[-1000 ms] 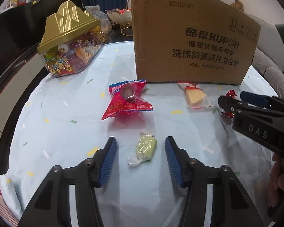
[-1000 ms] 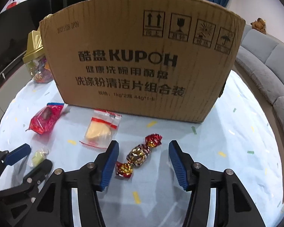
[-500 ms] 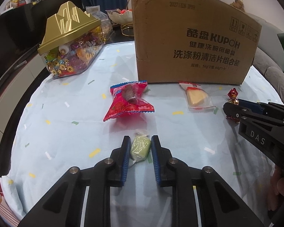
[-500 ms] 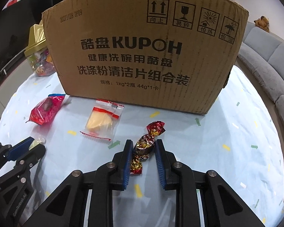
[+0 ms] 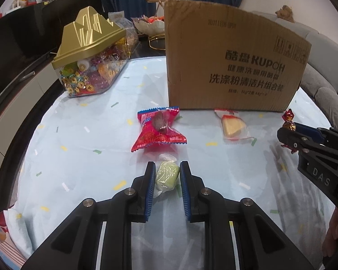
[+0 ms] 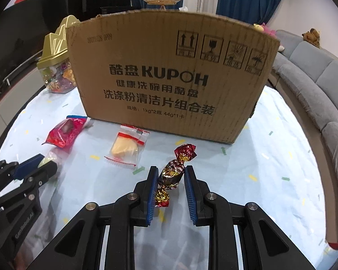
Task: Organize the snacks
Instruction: 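Grasp the pale green candy with the left tool while the right tool grasps the gold chocolate, then lift the green candy and gold chocolate up over the cardboard box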
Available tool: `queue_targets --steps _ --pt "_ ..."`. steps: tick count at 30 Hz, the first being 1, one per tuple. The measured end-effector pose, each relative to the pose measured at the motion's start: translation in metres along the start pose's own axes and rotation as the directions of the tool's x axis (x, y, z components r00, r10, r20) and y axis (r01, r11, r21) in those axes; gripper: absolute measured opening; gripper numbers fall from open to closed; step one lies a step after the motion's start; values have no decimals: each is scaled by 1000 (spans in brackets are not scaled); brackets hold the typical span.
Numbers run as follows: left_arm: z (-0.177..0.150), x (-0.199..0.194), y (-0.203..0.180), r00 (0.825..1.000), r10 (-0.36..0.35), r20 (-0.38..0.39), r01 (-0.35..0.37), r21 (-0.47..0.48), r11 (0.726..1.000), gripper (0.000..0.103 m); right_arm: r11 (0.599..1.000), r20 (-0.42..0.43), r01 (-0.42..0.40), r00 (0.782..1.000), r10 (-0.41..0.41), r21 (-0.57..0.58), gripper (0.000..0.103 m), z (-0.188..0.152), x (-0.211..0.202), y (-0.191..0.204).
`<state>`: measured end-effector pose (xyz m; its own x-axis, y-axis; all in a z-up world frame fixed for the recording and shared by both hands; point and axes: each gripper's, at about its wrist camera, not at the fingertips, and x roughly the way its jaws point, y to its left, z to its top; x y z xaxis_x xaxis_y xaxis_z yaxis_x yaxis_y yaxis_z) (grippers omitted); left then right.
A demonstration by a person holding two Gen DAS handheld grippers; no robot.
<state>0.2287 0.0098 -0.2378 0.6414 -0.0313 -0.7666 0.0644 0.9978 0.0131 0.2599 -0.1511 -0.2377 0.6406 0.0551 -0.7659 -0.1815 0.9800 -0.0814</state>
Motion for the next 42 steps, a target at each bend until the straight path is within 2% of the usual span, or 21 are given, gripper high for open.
queue_targets --steps 14,26,42 --pt "8 -30 3 999 15 47 -14 -14 1000 22 1000 22 5 1000 -4 -2 25 14 -32 7" --pt "19 -55 1 999 14 44 -13 -29 999 22 1000 56 5 998 -5 11 25 24 -67 3" --pt "60 -82 -7 997 31 73 -27 -48 998 22 1000 110 -12 994 9 19 25 54 -103 -10"
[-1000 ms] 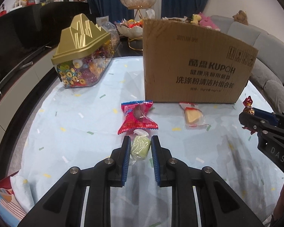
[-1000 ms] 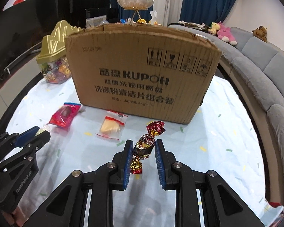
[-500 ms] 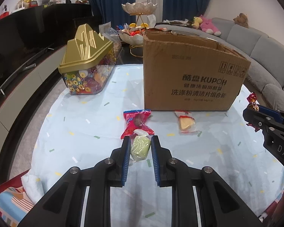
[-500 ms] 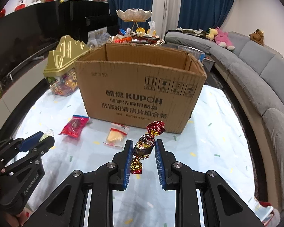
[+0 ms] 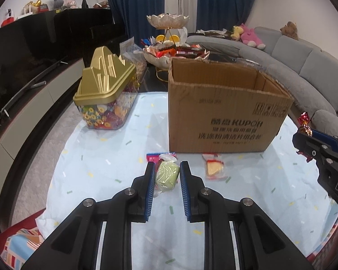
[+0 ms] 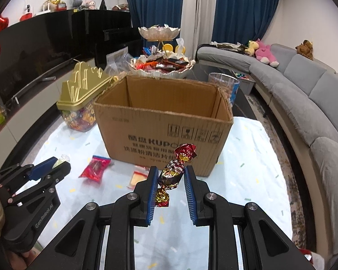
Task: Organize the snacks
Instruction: 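Lift the green candy and gold chocolate up over the cardboard box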
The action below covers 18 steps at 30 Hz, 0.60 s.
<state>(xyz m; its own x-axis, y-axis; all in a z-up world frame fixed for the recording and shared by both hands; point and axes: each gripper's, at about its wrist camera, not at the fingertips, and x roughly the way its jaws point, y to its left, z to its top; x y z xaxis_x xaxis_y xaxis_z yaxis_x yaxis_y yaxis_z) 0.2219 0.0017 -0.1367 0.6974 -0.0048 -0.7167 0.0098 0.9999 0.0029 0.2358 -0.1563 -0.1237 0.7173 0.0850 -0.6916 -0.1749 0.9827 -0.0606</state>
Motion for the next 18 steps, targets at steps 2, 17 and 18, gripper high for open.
queue_targets --steps 2,17,18 --pt "7 -2 -3 1000 0 8 0 4 1000 22 1000 3 -1 1000 1 4 25 4 -2 -3" --pt "52 -16 -17 999 -10 50 10 -2 1000 22 1000 41 -14 999 13 7 25 41 -18 -19" --pt "55 -17 -17 999 -10 53 10 -3 1000 22 1000 46 -14 999 14 8 25 44 -19 -19"
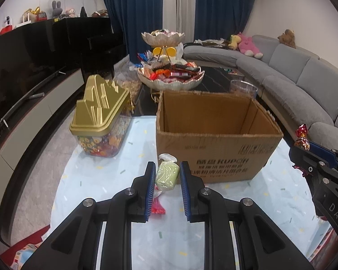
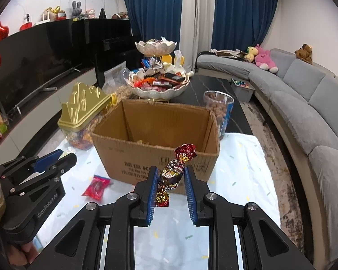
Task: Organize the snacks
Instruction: 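Lift the green candy and gold chocolate up over the cardboard box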
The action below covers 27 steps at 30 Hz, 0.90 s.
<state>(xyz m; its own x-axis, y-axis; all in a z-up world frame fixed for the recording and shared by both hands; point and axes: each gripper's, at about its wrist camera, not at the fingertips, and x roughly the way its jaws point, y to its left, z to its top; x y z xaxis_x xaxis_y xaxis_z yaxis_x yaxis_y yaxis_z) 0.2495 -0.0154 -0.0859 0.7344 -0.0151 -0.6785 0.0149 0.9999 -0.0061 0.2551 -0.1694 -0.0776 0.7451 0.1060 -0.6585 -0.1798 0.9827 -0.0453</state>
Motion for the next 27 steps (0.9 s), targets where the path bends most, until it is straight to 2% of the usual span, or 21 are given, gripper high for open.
queue_targets --steps 11,27 --pt "37 -1 4 999 4 40 -3 -30 1000 22 1000 40 -16 999 17 -24 25 32 -2 1" --pt "84 21 -14 997 -5 79 5 5 1000 22 1000 65 -13 998 14 -14 25 68 15 -19"
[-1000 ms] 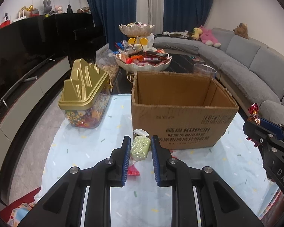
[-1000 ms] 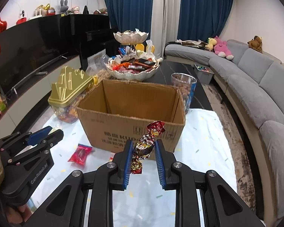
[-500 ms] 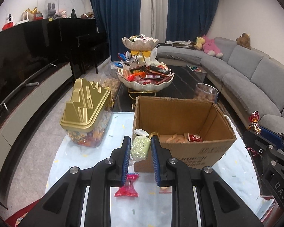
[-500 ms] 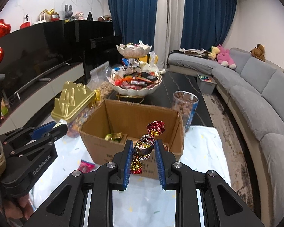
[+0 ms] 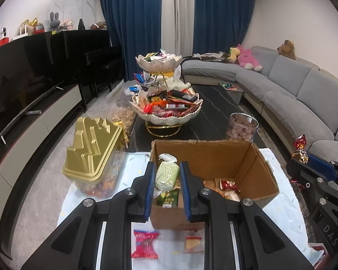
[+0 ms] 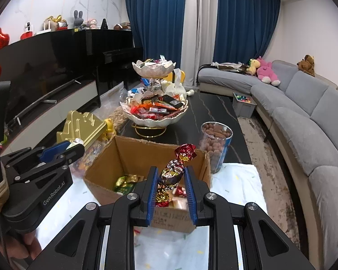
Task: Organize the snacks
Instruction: 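Lift the green candy and gold chocolate up over the cardboard box, then open both tools to drop the candies into the box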
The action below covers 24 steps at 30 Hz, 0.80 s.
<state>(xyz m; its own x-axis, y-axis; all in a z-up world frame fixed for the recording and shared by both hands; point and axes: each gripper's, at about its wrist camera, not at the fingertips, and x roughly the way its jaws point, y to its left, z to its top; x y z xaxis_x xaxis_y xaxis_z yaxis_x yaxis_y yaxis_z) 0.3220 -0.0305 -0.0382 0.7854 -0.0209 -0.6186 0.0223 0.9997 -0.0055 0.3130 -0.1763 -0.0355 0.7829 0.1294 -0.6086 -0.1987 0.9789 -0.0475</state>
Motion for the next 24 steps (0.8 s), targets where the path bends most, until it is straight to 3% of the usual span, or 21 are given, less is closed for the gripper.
queue_targets --steps 10,24 --pt "25 31 -5 1000 -19 -3 19 12 1000 23 999 -27 7 1000 -7 -31 25 20 33 -6" --pt "30 80 -8 998 -22 -61 23 20 1000 23 998 -92 -1 996 -5 -70 25 27 82 -5"
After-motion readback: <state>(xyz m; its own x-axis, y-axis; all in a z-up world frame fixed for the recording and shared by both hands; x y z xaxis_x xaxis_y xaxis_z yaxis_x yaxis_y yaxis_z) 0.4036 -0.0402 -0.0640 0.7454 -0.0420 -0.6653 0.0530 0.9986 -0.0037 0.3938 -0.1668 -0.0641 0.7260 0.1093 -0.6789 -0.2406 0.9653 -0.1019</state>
